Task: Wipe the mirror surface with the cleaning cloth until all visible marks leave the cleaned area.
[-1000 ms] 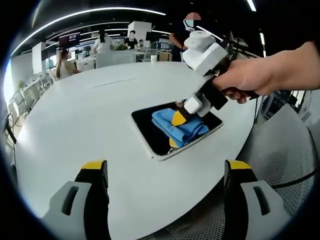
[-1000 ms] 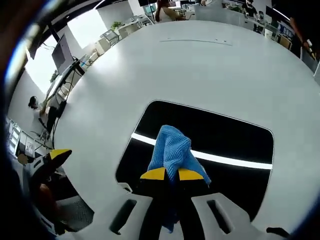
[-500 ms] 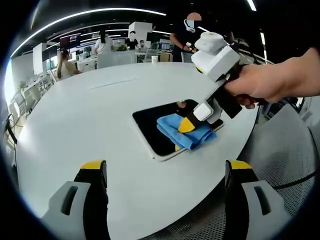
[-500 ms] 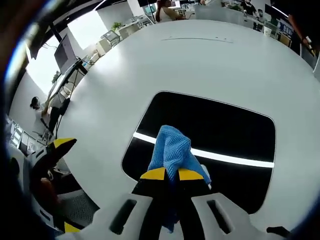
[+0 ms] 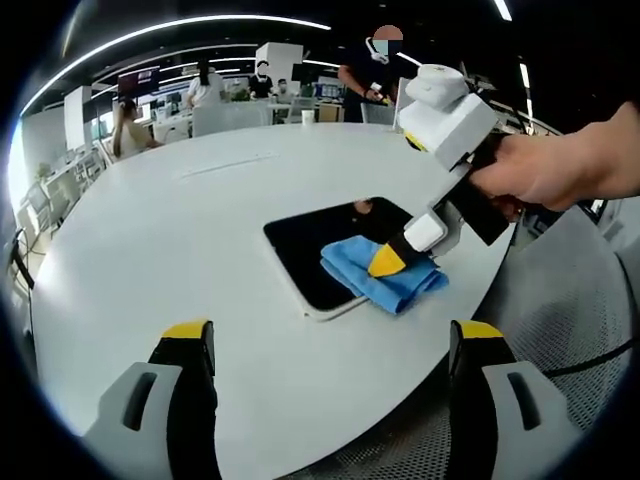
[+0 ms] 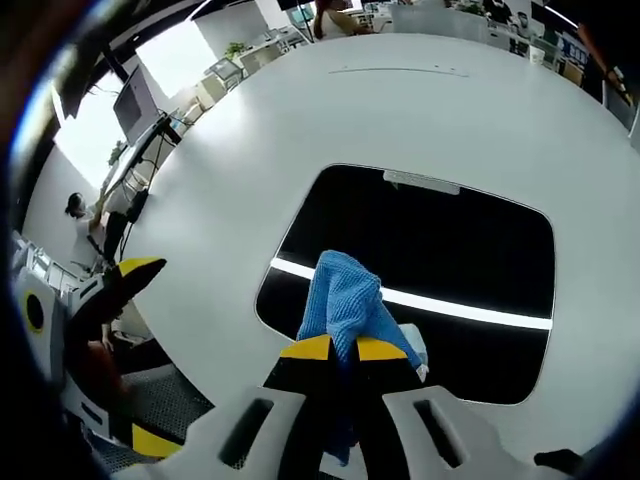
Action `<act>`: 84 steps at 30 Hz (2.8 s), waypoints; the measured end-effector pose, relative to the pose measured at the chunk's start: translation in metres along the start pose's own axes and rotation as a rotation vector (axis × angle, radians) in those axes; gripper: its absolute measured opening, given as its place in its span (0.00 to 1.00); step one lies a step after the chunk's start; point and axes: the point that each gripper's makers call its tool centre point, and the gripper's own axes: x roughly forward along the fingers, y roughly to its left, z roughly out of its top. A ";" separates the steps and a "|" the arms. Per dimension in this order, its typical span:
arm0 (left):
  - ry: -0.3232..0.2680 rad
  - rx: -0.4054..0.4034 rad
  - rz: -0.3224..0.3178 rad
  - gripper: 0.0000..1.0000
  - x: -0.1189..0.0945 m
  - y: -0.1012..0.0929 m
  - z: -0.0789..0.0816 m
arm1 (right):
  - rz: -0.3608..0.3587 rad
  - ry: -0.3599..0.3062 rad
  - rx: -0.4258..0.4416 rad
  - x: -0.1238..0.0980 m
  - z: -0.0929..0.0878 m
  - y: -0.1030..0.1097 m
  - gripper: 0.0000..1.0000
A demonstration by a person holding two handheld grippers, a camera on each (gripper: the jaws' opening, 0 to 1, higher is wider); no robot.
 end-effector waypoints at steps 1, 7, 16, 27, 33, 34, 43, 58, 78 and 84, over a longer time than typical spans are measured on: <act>0.000 -0.001 0.000 0.96 0.000 0.000 0.000 | 0.001 0.001 0.000 0.000 -0.001 0.000 0.01; -0.004 -0.002 -0.001 0.96 0.000 0.000 0.001 | 0.006 0.002 0.022 -0.002 -0.003 0.002 0.01; -0.002 -0.001 -0.002 0.95 0.000 0.000 0.000 | 0.015 0.013 0.036 -0.001 -0.003 0.003 0.01; -0.002 -0.004 -0.004 0.95 0.000 0.000 0.000 | 0.003 0.003 0.024 -0.004 -0.005 -0.005 0.01; -0.003 -0.013 0.005 0.95 0.000 0.001 0.000 | -0.002 0.000 0.037 -0.006 -0.007 -0.014 0.01; -0.004 -0.012 0.004 0.95 0.000 0.001 0.000 | -0.001 -0.001 0.043 -0.006 -0.008 -0.015 0.01; -0.004 -0.011 0.002 0.95 0.000 0.001 0.000 | -0.010 -0.009 0.050 -0.010 -0.010 -0.022 0.01; -0.003 -0.017 0.006 0.94 0.000 0.002 -0.001 | -0.028 -0.005 0.056 -0.016 -0.014 -0.033 0.01; 0.002 -0.011 -0.004 0.94 0.000 0.000 -0.001 | -0.053 -0.015 0.071 -0.006 0.010 -0.045 0.01; 0.005 -0.009 -0.009 0.93 0.000 -0.001 -0.002 | -0.059 -0.015 0.071 -0.003 0.016 -0.047 0.01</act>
